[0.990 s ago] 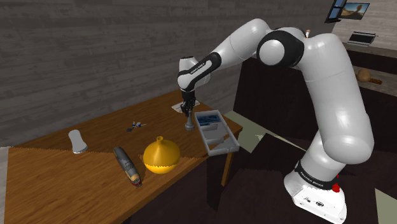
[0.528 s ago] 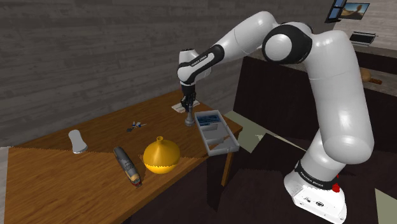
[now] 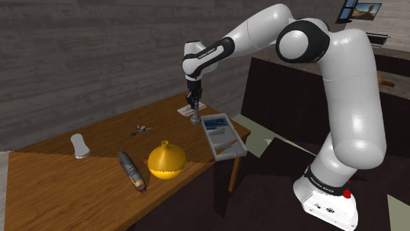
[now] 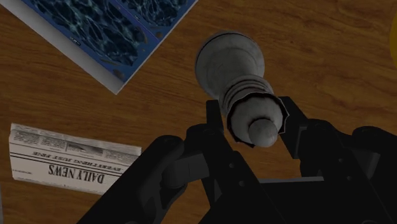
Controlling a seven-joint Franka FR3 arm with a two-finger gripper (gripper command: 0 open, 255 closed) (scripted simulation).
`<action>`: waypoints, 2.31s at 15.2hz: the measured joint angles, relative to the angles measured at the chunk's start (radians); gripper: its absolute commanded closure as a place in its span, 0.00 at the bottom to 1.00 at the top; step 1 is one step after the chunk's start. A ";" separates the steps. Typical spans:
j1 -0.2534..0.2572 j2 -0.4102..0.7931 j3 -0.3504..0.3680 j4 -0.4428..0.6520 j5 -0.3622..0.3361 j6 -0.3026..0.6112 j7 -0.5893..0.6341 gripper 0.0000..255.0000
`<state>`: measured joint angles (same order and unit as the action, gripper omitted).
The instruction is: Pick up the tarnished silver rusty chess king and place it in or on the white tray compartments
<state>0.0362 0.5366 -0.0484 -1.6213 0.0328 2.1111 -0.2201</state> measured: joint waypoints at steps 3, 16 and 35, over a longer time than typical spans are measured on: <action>-0.010 -0.046 -0.005 -0.042 -0.001 -0.004 -0.015 1.00; -0.105 -0.397 -0.070 -0.477 -0.019 0.080 -0.171 1.00; -0.112 -0.237 -0.063 -0.547 0.009 0.307 -0.192 1.00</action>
<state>-0.0759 0.2991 -0.1111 -2.1678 0.0421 2.4179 -0.4118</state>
